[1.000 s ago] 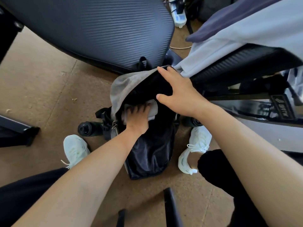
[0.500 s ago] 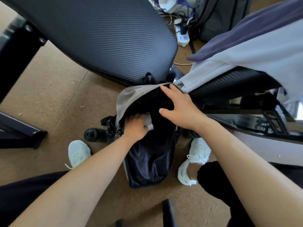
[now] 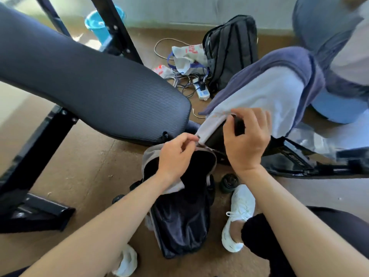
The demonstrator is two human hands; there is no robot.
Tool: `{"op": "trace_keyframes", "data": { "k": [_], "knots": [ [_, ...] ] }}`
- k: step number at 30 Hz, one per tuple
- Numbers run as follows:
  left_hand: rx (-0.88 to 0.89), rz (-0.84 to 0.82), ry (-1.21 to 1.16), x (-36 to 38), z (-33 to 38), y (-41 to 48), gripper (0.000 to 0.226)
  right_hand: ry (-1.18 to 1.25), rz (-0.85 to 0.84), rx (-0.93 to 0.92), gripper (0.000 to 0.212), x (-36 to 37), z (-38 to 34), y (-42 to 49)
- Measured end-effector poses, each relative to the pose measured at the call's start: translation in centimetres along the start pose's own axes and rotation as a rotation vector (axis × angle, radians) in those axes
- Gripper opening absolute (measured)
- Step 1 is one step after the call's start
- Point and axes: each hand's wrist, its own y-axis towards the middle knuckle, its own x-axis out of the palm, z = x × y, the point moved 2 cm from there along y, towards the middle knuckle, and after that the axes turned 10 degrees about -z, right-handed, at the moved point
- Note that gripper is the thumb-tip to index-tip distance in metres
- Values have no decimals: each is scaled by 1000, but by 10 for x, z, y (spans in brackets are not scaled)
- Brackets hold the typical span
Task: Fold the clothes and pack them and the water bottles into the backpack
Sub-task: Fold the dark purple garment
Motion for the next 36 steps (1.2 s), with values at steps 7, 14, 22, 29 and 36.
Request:
{"op": "trace_keyframes", "data": {
  "k": [7, 14, 22, 29, 36],
  "knots": [
    [196, -29, 24, 23, 104, 58, 17, 141, 79, 500, 64, -32, 41, 32],
    [193, -3, 71, 50, 157, 128, 46, 364, -43, 684, 82, -27, 42, 43],
    [247, -17, 169, 51, 178, 168, 28, 412, -27, 707, 83, -23, 47, 45],
    [256, 249, -134, 24, 190, 167, 20, 415, -11, 661, 80, -19, 49, 44],
    [100, 416, -393, -51, 161, 114, 24, 396, -18, 692, 77, -14, 50, 43]
  ]
}}
